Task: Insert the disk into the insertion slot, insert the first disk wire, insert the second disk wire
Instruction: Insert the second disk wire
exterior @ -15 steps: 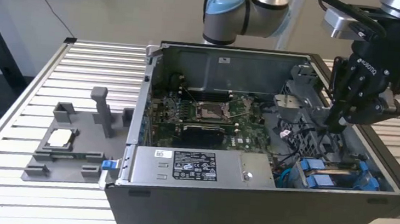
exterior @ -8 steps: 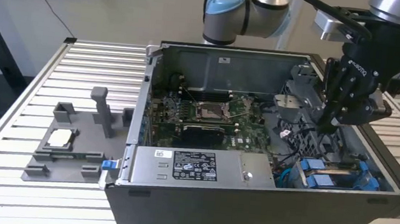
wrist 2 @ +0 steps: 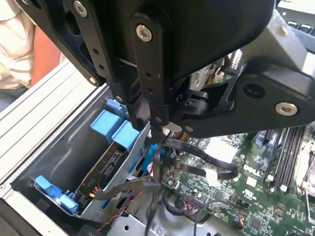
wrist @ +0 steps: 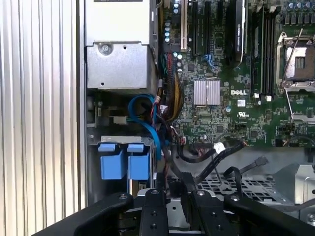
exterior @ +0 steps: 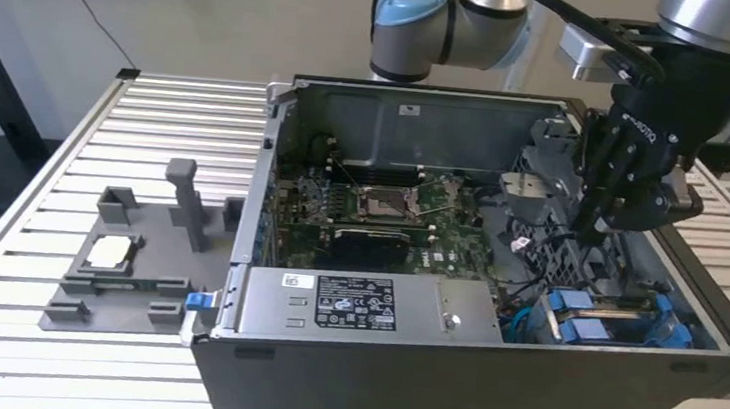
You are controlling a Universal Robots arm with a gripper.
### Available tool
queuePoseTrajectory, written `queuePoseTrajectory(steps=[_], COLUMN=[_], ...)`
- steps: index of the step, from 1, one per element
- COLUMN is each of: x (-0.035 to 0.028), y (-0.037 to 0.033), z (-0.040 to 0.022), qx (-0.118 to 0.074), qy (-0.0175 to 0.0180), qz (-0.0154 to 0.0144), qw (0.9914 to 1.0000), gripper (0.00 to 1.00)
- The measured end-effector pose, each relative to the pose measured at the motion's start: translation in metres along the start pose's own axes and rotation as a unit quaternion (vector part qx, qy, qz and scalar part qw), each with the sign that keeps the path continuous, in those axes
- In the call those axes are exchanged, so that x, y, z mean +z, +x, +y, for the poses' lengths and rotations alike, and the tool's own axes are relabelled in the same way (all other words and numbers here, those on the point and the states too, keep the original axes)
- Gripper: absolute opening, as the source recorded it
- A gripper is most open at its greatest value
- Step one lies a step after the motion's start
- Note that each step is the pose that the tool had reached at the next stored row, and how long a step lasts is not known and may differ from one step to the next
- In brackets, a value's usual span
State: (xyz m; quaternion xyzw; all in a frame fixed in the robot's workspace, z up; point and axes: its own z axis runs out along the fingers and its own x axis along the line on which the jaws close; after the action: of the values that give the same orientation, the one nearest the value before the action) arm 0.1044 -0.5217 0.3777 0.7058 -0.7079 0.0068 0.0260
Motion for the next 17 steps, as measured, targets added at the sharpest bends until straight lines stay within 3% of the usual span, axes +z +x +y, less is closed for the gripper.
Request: queuePoseTrajectory(steps=[6,17], x=[0.0028,0.003], y=[-0.0001,-0.0005], z=[0.0046,0.0048], qx=[-0.01,-0.01], qy=[0.0075,0.0089], qz=[0.0003,0.0009], qw=[0.99992,0.99991], gripper=[0.27,0.25])
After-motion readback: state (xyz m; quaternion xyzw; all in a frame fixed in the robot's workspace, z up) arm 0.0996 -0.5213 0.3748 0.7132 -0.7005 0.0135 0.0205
